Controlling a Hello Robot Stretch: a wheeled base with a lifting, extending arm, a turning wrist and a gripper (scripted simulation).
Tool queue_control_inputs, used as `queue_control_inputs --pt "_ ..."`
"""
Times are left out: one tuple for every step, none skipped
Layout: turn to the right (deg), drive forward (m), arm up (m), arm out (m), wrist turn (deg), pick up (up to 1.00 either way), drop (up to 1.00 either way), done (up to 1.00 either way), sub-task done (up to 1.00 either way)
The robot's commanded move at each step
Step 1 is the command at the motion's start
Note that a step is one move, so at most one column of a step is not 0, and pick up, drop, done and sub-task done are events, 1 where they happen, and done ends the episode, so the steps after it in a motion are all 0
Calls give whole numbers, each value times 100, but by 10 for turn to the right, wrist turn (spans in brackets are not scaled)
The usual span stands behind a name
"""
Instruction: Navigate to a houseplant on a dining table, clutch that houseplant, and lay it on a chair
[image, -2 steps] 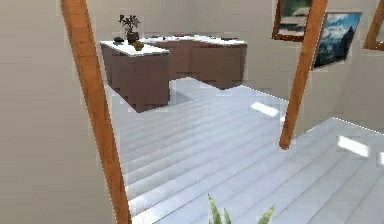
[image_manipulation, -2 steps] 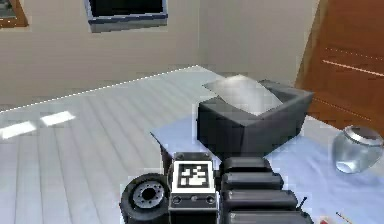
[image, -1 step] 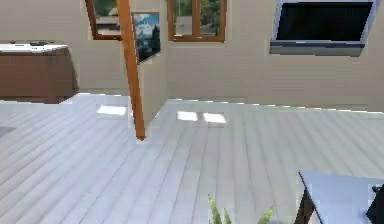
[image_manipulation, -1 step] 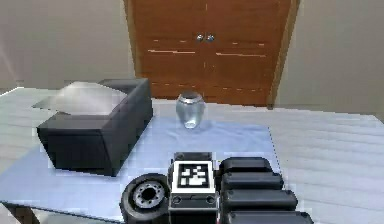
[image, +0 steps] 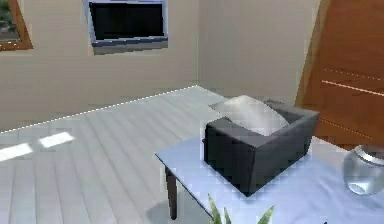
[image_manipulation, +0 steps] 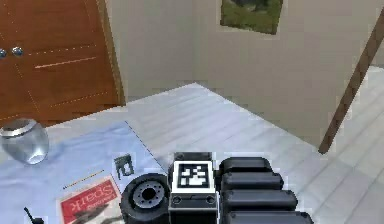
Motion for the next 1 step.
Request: queue_control_inputs --pt "450 0 0 0 0 0 0 0 0"
